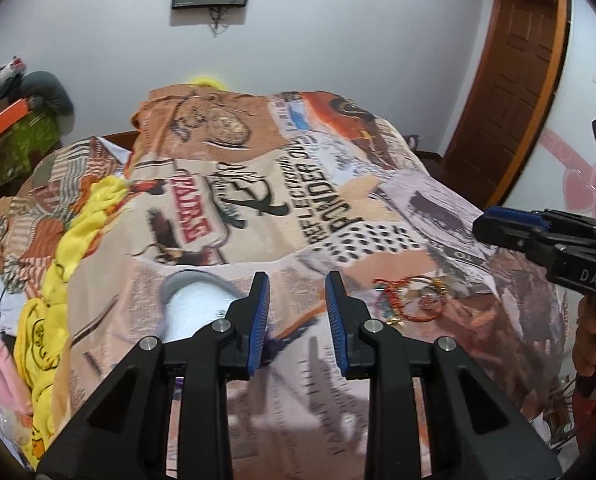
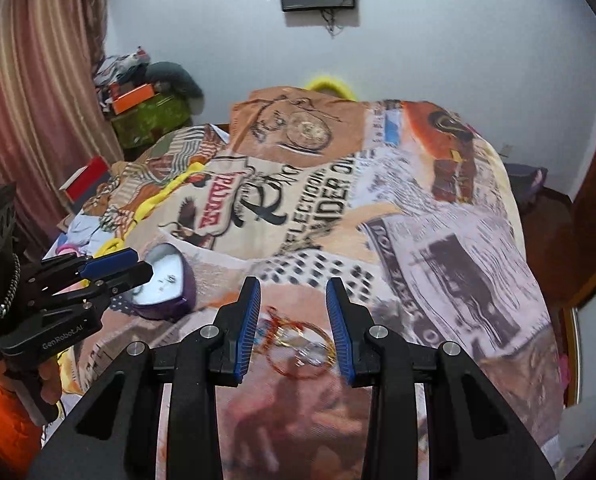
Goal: Organize jewelry
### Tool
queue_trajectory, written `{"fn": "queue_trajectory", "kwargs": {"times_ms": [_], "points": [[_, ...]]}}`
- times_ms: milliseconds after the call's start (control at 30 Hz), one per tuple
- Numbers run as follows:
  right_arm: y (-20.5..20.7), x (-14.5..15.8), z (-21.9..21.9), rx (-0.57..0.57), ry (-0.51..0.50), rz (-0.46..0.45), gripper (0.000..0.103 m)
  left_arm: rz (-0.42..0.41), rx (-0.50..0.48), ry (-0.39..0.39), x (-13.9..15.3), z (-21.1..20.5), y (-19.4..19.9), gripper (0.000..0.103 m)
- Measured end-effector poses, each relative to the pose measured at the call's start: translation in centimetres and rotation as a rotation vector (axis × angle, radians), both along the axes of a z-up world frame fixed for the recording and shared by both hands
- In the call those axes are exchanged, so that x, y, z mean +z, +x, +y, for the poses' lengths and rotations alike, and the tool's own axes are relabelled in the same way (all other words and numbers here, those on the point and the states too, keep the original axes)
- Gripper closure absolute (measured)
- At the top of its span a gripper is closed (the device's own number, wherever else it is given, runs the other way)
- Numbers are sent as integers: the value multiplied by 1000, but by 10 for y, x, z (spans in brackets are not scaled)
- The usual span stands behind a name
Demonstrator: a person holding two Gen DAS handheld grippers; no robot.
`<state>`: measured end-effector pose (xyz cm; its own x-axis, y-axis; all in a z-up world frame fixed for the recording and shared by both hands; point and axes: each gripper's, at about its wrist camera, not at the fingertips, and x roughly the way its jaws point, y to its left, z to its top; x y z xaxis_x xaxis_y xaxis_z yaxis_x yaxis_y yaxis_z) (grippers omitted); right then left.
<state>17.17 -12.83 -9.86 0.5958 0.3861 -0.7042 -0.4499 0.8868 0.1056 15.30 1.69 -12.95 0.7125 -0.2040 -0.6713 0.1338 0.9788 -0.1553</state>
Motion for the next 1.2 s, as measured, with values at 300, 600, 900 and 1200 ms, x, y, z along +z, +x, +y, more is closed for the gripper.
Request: {"fn": "queue_trajectory", "kwargs": {"times_ms": [300, 600, 900, 1200], "points": [[-5, -32, -15, 16, -1, 82, 72, 76, -78, 6, -24, -37, 12, 75], [5, -59, -4, 83, -24, 130, 72, 116, -103, 15, -39, -41, 8, 75], [12, -67, -4, 84, -69, 148, 72, 128, -108, -4, -45, -40, 11, 75], [11, -72, -1, 95, -118, 147, 73, 140, -114, -8, -48, -42, 10, 75]]}}
